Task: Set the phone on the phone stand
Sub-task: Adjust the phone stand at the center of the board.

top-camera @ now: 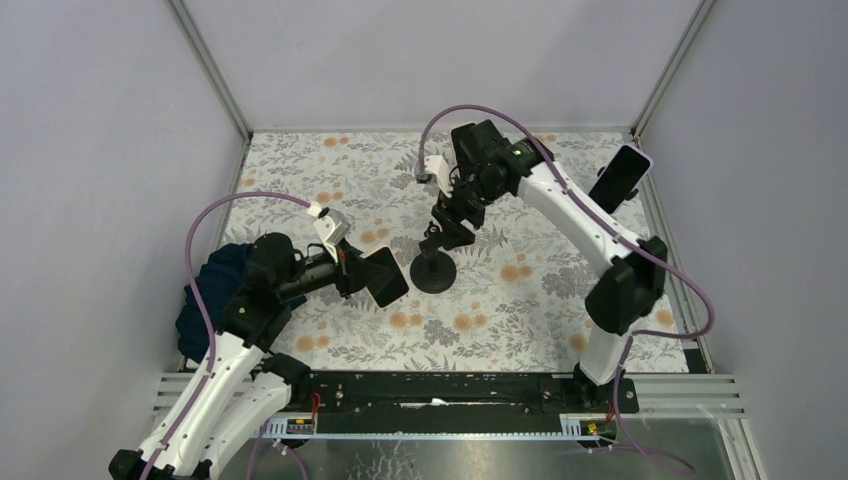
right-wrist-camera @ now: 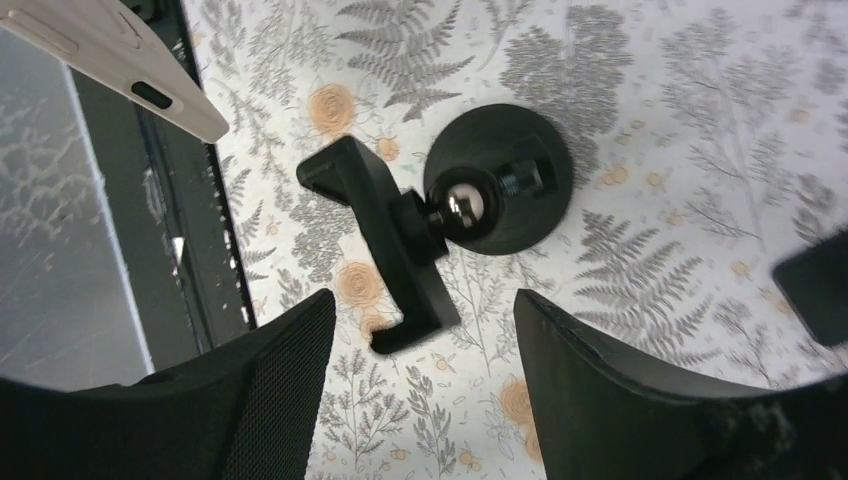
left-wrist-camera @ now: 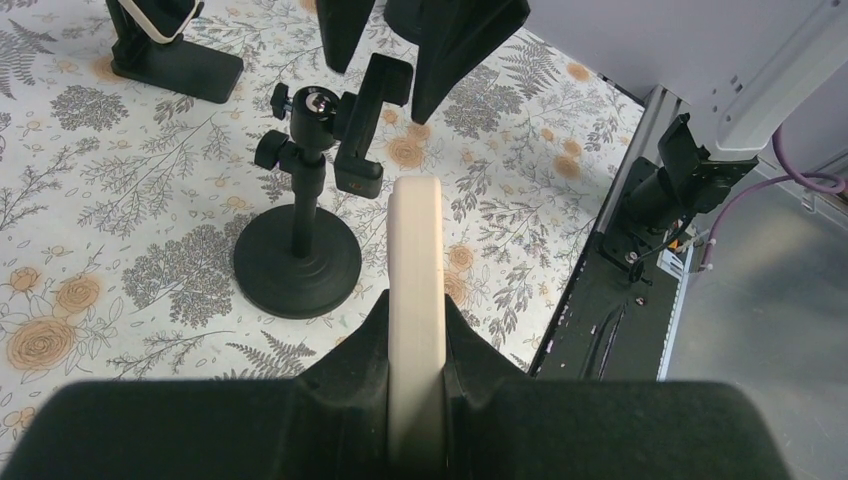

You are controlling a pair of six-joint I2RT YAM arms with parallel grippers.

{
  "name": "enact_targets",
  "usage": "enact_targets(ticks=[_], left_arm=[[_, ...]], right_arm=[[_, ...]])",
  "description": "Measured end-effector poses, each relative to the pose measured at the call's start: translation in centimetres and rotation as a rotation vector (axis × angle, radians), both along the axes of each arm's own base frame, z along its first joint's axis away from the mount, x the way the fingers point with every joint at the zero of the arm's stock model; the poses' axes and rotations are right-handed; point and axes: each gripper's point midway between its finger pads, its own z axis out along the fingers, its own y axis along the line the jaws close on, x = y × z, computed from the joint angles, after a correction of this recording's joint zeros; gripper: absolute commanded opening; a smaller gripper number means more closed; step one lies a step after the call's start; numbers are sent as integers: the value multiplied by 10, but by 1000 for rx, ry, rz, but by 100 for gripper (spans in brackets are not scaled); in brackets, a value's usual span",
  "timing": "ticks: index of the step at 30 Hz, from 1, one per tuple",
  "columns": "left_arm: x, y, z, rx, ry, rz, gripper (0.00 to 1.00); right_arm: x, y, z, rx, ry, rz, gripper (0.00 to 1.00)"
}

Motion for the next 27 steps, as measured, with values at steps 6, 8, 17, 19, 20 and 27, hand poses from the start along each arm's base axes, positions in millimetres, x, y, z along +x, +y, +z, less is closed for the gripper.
enact_targets(ticks=[6, 8, 17, 19, 20, 27], left_arm=[[1, -1, 6, -16, -16, 2, 0], [1, -1, 8, -23, -22, 2, 0], [3, -5, 15, -52, -26, -7, 0], [3, -5, 16, -55, -27, -9, 0], [3, -5, 16, -57, -27, -10, 0], [3, -6, 19, -67, -32, -15, 0]], right_arm=[[-5, -19, 30, 103, -146, -124, 74], [-10, -23, 37, 144, -182, -144, 73], [-10, -19, 10, 203, -172, -218, 59], [-7, -16, 8, 213, -167, -236, 58], [-6, -15, 8, 220, -165, -244, 57], [3, -6, 8, 242, -185, -276, 42]])
